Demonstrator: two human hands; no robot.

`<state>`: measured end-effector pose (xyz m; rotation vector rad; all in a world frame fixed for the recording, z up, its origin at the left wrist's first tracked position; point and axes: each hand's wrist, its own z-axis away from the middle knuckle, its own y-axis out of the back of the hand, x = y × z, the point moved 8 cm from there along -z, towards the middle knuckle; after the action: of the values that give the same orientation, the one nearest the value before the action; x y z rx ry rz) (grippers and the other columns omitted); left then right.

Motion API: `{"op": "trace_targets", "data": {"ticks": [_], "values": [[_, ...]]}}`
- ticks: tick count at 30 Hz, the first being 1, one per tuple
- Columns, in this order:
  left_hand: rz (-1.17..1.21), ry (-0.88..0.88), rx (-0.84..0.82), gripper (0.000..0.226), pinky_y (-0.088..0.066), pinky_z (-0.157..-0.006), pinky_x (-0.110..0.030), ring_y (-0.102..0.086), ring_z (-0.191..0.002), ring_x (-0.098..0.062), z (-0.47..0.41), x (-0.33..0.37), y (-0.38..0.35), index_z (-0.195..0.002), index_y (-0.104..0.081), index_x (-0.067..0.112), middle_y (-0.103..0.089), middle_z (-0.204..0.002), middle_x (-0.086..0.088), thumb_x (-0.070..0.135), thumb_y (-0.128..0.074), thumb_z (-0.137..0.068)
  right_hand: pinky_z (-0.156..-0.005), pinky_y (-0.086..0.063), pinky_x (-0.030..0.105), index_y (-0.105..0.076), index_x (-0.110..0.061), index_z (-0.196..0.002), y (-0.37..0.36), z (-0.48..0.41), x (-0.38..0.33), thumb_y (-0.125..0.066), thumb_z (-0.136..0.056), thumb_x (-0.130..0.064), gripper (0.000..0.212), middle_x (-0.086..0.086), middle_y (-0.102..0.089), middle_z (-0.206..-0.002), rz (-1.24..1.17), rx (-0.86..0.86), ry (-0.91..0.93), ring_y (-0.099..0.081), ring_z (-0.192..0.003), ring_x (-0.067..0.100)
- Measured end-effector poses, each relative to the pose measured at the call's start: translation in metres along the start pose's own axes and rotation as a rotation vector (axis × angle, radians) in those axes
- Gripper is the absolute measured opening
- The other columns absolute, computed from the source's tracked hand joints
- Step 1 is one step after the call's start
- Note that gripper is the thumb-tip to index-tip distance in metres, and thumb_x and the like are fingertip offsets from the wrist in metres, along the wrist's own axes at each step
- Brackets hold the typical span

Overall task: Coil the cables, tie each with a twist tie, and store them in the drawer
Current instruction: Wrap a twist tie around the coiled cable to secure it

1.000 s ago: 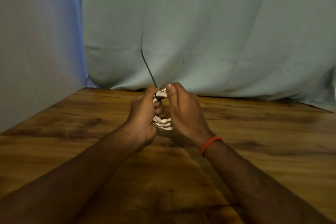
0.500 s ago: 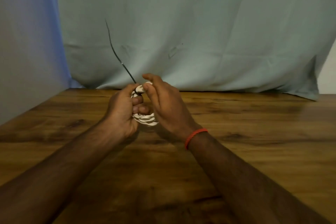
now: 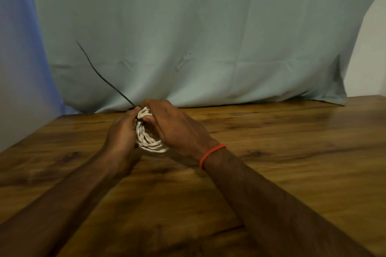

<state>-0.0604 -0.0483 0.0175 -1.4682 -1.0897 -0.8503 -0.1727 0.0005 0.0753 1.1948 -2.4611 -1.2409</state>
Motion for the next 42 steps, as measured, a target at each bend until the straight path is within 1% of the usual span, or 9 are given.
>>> {"op": "trace_targets", "data": {"ticks": [4,5,7,9,14,21,30,35,42], "values": [[0.075,0.01,-0.072,0.045,-0.045,-0.104,-0.053,-0.063,-0.112,-0.039,0.002,-0.002,-0.004,-0.121,-0.064,-0.001,-0.063,-0.123,-0.025,0.035,-0.05,-0.097,-0.084,-0.052,0.048,-0.046,-0.02,-0.131,-0.002,-0.001,0.001,-0.041,-0.104,-0.037,0.032,0.012,-0.057,-0.121,-0.053,-0.022,0.001,-0.062,-0.102,0.034],[0.094,-0.005,-0.075,0.045,-0.047,-0.1,-0.054,-0.062,-0.103,-0.041,0.002,-0.002,-0.004,-0.116,-0.065,-0.001,-0.062,-0.116,-0.029,0.036,-0.052,-0.096,-0.084,-0.053,0.048,-0.045,-0.021,-0.131,-0.002,-0.001,-0.001,-0.041,-0.104,-0.036,0.032,0.012,-0.057,-0.121,-0.058,-0.024,0.0,-0.062,-0.101,0.032],[0.137,-0.043,-0.052,0.036,-0.051,-0.072,-0.039,-0.059,-0.067,-0.033,0.004,0.003,-0.005,-0.089,-0.066,0.003,-0.056,-0.075,-0.025,0.035,-0.052,-0.095,-0.08,-0.053,0.044,-0.044,-0.02,-0.138,-0.001,0.0,-0.005,-0.041,-0.105,-0.035,0.036,0.012,-0.057,-0.123,-0.002,-0.018,-0.006,-0.064,-0.098,0.031],[0.215,-0.003,-0.029,0.038,-0.032,-0.055,-0.03,-0.038,-0.044,-0.015,0.005,0.002,-0.007,-0.065,-0.056,0.015,-0.039,-0.048,-0.002,0.033,-0.049,-0.097,-0.067,-0.049,0.039,-0.042,-0.018,-0.141,0.005,0.0,-0.012,-0.037,-0.106,-0.037,0.04,0.013,-0.056,-0.119,0.187,0.051,0.01,-0.065,-0.09,0.035],[0.319,0.155,-0.024,0.044,-0.023,-0.048,-0.023,-0.028,-0.036,-0.007,0.005,-0.004,-0.01,-0.055,-0.046,0.022,-0.028,-0.041,0.007,0.034,-0.046,-0.097,-0.058,-0.033,0.035,-0.043,-0.015,-0.136,0.01,0.001,-0.023,-0.034,-0.107,-0.032,0.035,0.012,-0.056,-0.11,0.35,0.104,0.027,-0.064,-0.08,0.034],[0.316,0.136,0.026,0.04,-0.025,-0.029,-0.014,-0.031,-0.027,-0.004,0.003,0.004,-0.005,-0.059,-0.047,0.018,-0.037,-0.038,0.009,0.025,-0.043,-0.099,-0.081,-0.054,0.044,-0.043,-0.019,-0.132,-0.002,-0.002,-0.004,-0.055,-0.095,-0.053,0.052,0.009,-0.067,-0.115,-0.119,0.079,-0.198,-0.064,-0.103,0.031],[0.33,0.097,0.079,0.035,-0.028,-0.034,-0.015,-0.029,-0.03,-0.009,-0.01,0.002,0.011,-0.061,-0.04,0.015,-0.03,-0.04,0.004,0.018,-0.045,-0.095,-0.076,-0.053,0.041,-0.045,-0.016,-0.127,-0.01,-0.005,-0.006,-0.054,-0.096,-0.023,0.033,0.015,-0.069,-0.109,-0.176,0.01,-0.202,-0.065,-0.098,0.034],[0.234,0.144,0.092,0.04,-0.033,-0.038,-0.019,-0.035,-0.035,-0.009,-0.012,-0.002,0.012,-0.056,-0.049,0.016,-0.037,-0.043,0.005,0.022,-0.049,-0.096,-0.06,-0.031,0.024,-0.043,-0.01,-0.13,-0.008,0.001,-0.008,-0.051,-0.099,-0.017,0.033,0.013,-0.064,-0.109,-0.135,0.019,-0.21,-0.06,-0.092,0.027],[0.135,0.111,0.046,0.038,-0.034,-0.039,-0.02,-0.037,-0.038,-0.011,-0.01,0.004,0.007,-0.059,-0.052,0.015,-0.041,-0.047,0.001,0.023,-0.05,-0.097,-0.073,-0.05,0.04,-0.039,-0.011,-0.125,-0.006,0.001,-0.007,-0.052,-0.095,-0.018,0.034,0.016,-0.066,-0.103,-0.164,0.009,-0.211,-0.063,-0.093,0.033]]}}
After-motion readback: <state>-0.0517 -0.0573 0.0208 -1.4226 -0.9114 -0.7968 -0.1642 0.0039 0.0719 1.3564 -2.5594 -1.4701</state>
